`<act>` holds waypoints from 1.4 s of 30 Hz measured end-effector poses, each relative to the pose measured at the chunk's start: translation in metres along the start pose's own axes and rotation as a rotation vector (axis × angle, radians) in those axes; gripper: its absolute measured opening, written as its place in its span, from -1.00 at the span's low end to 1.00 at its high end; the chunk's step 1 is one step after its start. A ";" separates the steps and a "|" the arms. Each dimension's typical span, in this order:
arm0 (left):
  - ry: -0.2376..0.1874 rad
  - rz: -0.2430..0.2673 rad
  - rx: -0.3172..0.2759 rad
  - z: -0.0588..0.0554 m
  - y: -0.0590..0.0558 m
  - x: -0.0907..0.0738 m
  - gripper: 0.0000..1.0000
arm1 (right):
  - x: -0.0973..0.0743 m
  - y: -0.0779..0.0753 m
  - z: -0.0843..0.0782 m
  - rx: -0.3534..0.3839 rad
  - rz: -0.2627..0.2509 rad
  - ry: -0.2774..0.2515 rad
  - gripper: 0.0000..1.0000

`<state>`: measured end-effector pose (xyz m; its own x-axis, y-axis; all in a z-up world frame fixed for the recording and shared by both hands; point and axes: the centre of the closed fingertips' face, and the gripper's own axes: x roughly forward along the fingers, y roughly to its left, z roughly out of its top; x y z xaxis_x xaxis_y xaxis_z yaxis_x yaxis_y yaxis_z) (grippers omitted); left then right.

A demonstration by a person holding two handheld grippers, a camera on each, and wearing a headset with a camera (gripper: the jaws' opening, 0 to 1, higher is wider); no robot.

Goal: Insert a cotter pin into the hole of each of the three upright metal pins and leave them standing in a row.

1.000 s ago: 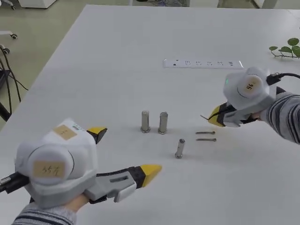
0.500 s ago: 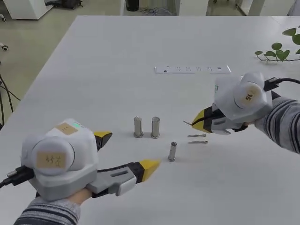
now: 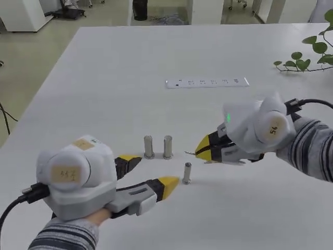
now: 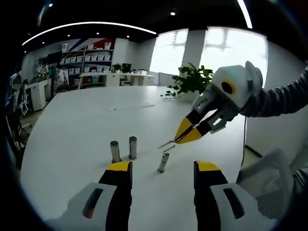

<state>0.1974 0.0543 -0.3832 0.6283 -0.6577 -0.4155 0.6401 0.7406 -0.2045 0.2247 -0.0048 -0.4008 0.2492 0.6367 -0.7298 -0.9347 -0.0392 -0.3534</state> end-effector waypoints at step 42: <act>-0.119 -0.157 -0.308 0.020 -0.025 0.008 -1.00 | -0.010 0.021 0.051 -0.116 -0.045 -0.134 -1.00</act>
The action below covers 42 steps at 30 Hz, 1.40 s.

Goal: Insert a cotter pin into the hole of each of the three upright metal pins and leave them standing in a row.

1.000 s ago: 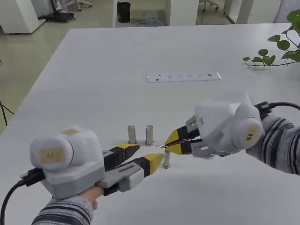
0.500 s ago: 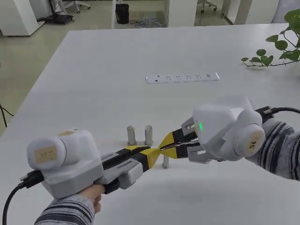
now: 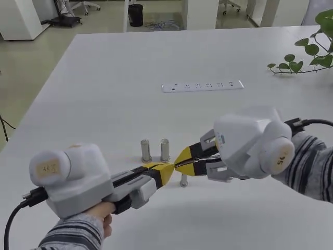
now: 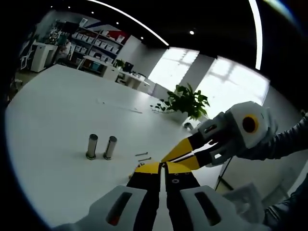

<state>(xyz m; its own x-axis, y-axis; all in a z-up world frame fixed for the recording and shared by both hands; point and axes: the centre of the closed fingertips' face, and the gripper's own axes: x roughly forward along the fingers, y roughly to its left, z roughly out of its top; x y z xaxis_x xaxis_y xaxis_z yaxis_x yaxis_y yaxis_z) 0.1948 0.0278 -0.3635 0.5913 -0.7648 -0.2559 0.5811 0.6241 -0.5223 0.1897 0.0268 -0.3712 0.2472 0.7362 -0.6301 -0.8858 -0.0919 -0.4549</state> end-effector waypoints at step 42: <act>0.167 -0.133 0.584 -0.019 -0.016 -0.007 -1.00 | -0.001 0.026 -0.011 0.086 0.119 0.035 -1.00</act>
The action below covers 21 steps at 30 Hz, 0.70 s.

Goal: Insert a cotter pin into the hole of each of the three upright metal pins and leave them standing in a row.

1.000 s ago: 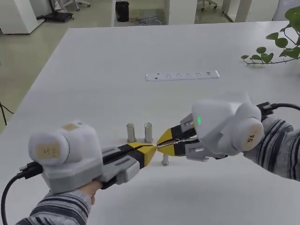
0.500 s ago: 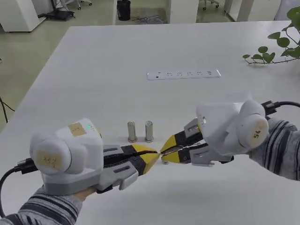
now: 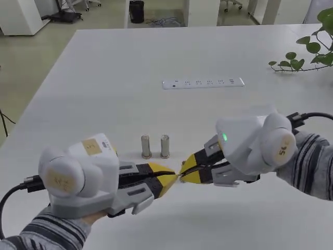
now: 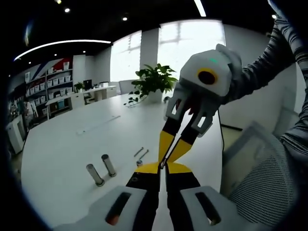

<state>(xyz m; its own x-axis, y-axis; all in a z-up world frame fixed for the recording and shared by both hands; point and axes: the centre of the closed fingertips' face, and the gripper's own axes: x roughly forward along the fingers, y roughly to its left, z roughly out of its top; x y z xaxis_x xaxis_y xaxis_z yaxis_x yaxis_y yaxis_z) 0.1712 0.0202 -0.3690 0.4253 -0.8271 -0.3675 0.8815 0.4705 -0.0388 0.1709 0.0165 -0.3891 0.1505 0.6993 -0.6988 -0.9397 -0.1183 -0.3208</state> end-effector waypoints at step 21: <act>0.009 0.175 -0.005 -0.015 0.022 0.015 -0.52 | -0.002 -0.019 -0.064 0.070 -0.095 0.232 -1.00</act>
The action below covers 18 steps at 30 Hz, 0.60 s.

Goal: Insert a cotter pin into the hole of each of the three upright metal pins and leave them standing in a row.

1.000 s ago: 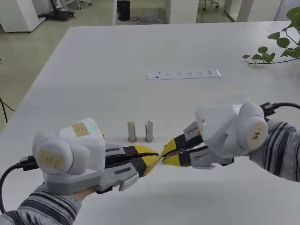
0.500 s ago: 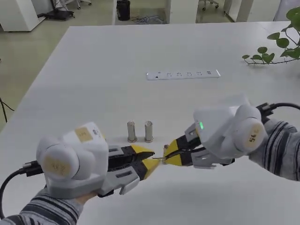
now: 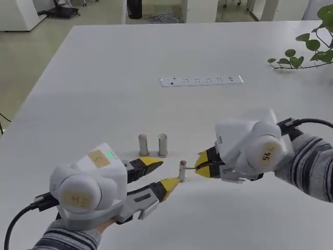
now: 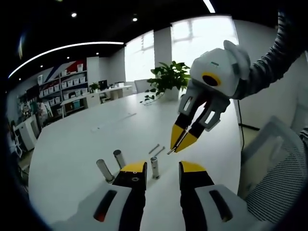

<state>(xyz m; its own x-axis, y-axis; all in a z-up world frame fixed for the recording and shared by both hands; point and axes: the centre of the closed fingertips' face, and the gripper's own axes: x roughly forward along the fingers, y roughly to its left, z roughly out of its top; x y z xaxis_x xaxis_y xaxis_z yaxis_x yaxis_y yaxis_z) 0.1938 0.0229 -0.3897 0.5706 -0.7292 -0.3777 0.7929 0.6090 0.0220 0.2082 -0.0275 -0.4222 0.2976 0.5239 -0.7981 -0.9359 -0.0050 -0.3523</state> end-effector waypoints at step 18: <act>0.050 0.092 -0.132 -0.026 0.020 0.032 -0.53 | 0.025 -0.012 -0.036 0.097 -0.011 0.077 -1.00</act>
<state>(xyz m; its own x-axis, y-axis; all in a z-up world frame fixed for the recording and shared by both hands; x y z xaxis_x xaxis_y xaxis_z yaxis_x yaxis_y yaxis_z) 0.2219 0.0198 -0.4251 0.6256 -0.6539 -0.4256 0.7007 0.7108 -0.0621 0.2339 -0.0456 -0.4555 0.3178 0.4563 -0.8312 -0.9453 0.0845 -0.3151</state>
